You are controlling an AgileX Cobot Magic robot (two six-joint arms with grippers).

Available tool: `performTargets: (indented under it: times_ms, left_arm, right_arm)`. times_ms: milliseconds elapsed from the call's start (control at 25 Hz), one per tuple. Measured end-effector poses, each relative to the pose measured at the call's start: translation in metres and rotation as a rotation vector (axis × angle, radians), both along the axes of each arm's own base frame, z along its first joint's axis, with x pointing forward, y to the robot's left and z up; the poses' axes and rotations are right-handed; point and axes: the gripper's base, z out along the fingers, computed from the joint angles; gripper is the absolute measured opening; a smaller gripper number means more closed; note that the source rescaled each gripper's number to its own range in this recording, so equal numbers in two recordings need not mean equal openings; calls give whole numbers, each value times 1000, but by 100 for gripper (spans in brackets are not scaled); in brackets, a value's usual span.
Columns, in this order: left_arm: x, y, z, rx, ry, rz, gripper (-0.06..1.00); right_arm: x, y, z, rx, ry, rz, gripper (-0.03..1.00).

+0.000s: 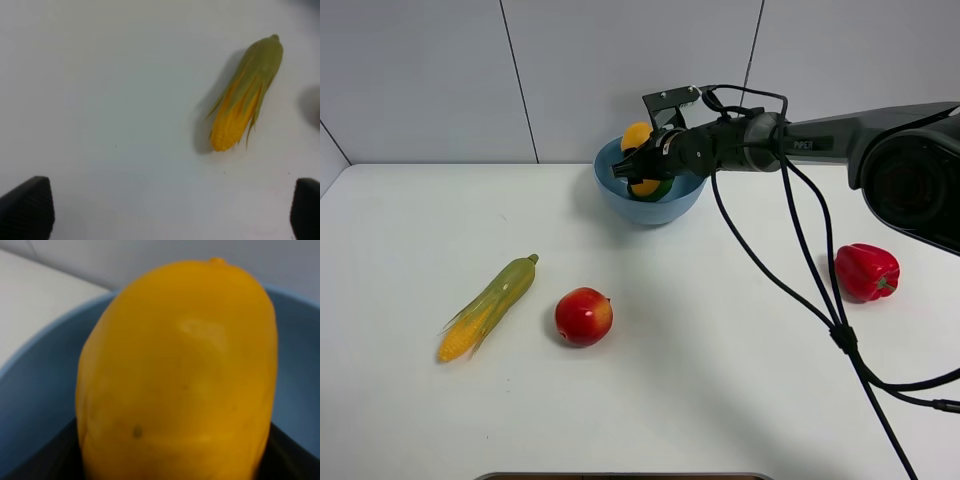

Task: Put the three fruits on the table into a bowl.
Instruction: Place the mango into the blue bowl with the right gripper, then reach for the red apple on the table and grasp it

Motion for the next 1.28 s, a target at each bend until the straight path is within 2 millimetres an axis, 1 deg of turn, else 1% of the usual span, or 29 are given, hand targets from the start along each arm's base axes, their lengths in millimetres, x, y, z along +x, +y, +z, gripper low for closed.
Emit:
performTargets:
  times_ms: [360,400,440,520,600,640,680,800,1000,1280]
  left_arm:
    - [0,0,0,0,0,0,100]
    - [0,0,0,0,0,0,100]
    - [0,0,0,0,0,0,100]
    - [0,0,0,0,0,0,100]
    - [0,0,0,0,0,0,100]
    - [0,0,0,0,0,0,100]
    - [0,0,0,0,0,0,100]
    - [0,0,0,0,0,0,100]
    - [0,0,0,0,0,0,100]
    - [0,0,0,1,0,-1,100]
  right_arm:
    - [-3,6,0,-13,-5,23,1]
    - [-3,6,0,-13,-5,24,7]
    - [-4,7,0,-13,-5,27,18]
    - [-5,10,0,-12,-7,32,49]
    - [-6,11,0,-11,-7,34,72]
    - [-6,11,0,-11,-5,34,80]
    - [-6,12,0,-11,-3,35,85]
    - [-7,13,8,-3,-18,38,91]
    - [-11,11,37,11,-44,38,92]
    - [-24,4,79,-8,-7,39,92]
